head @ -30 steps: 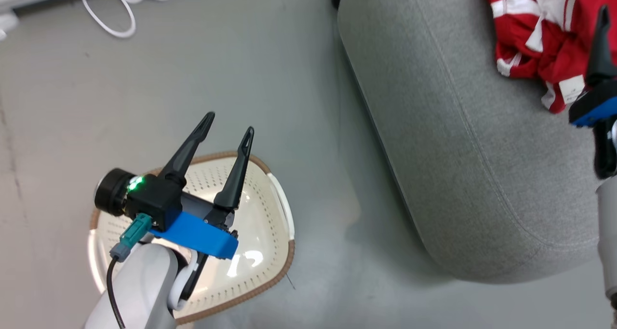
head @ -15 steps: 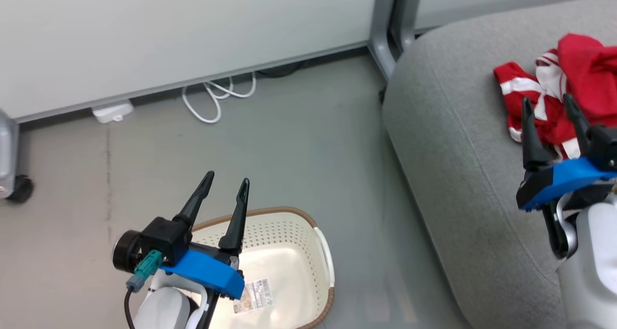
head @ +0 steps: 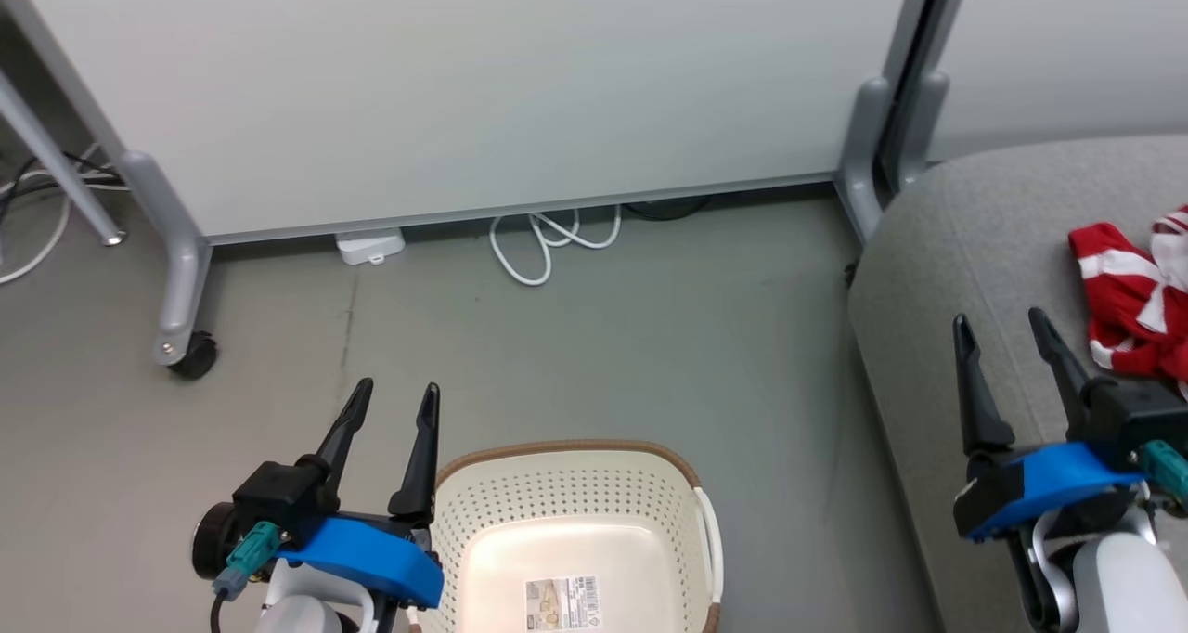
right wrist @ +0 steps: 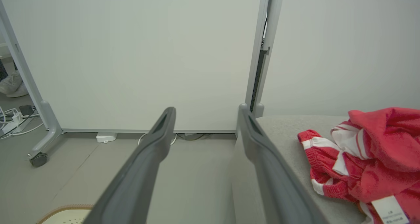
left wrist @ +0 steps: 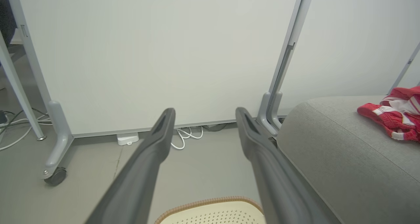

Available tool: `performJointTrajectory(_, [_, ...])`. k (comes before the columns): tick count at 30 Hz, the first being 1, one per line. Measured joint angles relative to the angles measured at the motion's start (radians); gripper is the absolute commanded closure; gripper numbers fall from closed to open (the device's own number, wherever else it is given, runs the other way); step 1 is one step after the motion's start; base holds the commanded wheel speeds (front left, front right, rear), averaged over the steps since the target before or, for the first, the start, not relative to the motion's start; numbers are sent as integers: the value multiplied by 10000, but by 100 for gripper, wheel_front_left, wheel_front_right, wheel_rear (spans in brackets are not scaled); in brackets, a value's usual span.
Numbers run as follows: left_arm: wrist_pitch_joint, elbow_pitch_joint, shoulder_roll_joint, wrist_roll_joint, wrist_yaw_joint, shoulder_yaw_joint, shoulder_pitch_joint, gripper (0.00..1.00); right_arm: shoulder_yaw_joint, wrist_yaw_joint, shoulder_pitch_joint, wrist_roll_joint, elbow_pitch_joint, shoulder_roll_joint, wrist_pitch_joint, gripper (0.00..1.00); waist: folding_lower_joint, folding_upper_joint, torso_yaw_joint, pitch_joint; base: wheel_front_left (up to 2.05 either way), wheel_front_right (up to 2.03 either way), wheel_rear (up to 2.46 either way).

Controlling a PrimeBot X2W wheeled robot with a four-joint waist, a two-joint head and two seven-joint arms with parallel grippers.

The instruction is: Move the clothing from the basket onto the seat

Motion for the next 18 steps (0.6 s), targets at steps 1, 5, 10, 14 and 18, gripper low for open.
performJointTrajectory(1, [0,-2,-8,0,0,73,23,0,-2,0,168,0,-119,48,0,0,0,0,108,-52,0,0,0])
performJointTrajectory(5, [0,-8,33,6,0,334,173,0,15,0,695,182,-385,222,42,0,0,0,483,-233,0,0,0])
performJointTrajectory(10, [0,96,84,15,-2,612,238,0,48,0,1118,297,-562,307,125,0,1,0,766,-407,0,0,0])
performJointTrajectory(14, [0,186,82,15,-36,706,244,0,58,0,1254,320,-533,328,119,0,1,0,853,-477,0,0,0])
performJointTrajectory(18, [0,267,77,15,-36,694,245,0,128,0,1341,541,-470,337,100,0,2,0,923,-494,0,0,0])
